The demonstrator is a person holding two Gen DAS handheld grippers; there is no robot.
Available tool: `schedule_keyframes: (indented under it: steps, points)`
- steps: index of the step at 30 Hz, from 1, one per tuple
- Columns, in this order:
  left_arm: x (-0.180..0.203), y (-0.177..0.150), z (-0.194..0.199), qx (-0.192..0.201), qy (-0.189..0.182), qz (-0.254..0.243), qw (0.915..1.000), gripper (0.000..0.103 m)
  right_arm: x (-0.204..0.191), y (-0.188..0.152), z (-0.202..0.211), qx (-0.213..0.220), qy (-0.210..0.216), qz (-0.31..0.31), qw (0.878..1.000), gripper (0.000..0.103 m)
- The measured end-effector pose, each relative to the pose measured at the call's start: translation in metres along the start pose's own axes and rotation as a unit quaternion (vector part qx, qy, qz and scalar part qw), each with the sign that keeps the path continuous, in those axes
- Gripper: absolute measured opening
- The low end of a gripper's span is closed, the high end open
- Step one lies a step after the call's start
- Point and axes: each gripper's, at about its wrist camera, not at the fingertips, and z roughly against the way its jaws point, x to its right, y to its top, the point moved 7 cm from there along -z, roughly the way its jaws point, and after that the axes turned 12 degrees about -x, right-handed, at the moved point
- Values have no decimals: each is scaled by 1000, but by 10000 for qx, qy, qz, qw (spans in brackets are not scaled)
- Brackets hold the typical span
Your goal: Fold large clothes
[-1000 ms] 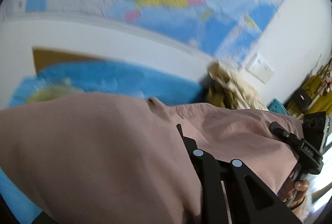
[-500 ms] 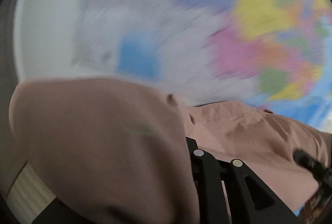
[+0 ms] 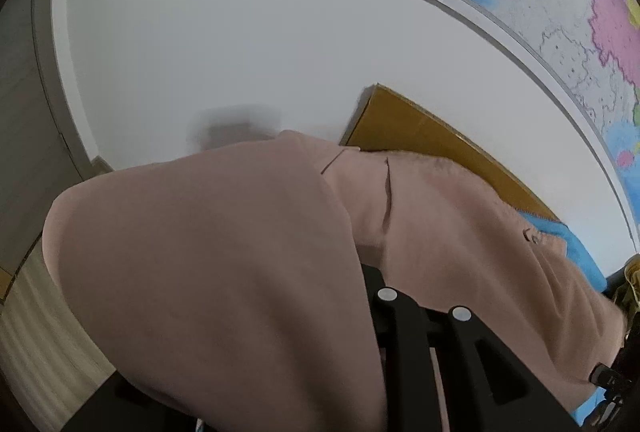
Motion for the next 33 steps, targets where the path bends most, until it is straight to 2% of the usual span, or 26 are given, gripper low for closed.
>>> schedule_keyframes:
  steps: [3,4,6,8,9,10,12,13,14,16,18,20,22,24,26,28,30,33]
  points:
    - [2,15,3,151,92,-116,9998,15,-19,-1,-3,73,-189,469,9987,13]
    - [-2,16,9,210,67,-91,9997,15,-21,-3,-8,19,-195,463,9987,11]
    - [-13,20,3,163,50,103,9998,16,-18,-15,-33,-458,-184,406,9980,10]
    - [-22,17,-9,-15,77,263,9996,20,-10,-24,-43,-627,-305,327,9970,11]
    - [-24,13,-12,-26,148,254,9996,24,-6,-26,-42,-647,-187,182,9976,15]
    - [-23,11,-10,-1,197,205,9996,26,-1,-26,-37,-616,-131,48,9980,27]
    - [-22,9,-5,-19,329,182,9993,39,4,-24,-27,-553,-176,-70,9983,42]
    - [-21,8,-3,-43,374,172,9991,42,7,-20,-21,-527,-227,-125,9983,46]
    - [-20,7,1,-60,396,128,9991,47,7,-21,-16,-511,-258,-125,9983,48]
    - [-18,3,8,-20,430,54,9991,51,8,-21,2,-380,-443,-50,9983,52]
    - [-17,-7,19,22,609,-91,9981,72,4,-23,20,-152,-775,94,9968,52]
    - [-20,-23,36,144,860,-264,9958,73,-2,-20,39,113,-1136,245,9932,53]
    - [-21,-33,50,258,913,-405,9947,73,-13,-15,59,455,-1593,526,9848,53]
    - [-16,-40,68,528,979,-528,9924,75,-29,-8,64,641,-1785,836,9783,53]
    - [-7,-46,87,808,1022,-632,9895,75,-42,-3,57,586,-1810,1164,9748,53]
    - [10,-52,99,984,876,-843,9877,79,-51,5,32,426,-1897,1464,9699,51]
    - [28,-58,97,983,761,-1098,9861,81,-41,14,9,233,-1989,1392,9698,50]
    - [56,-70,83,717,453,-1332,9875,81,-14,13,-18,-48,-2047,982,9739,44]
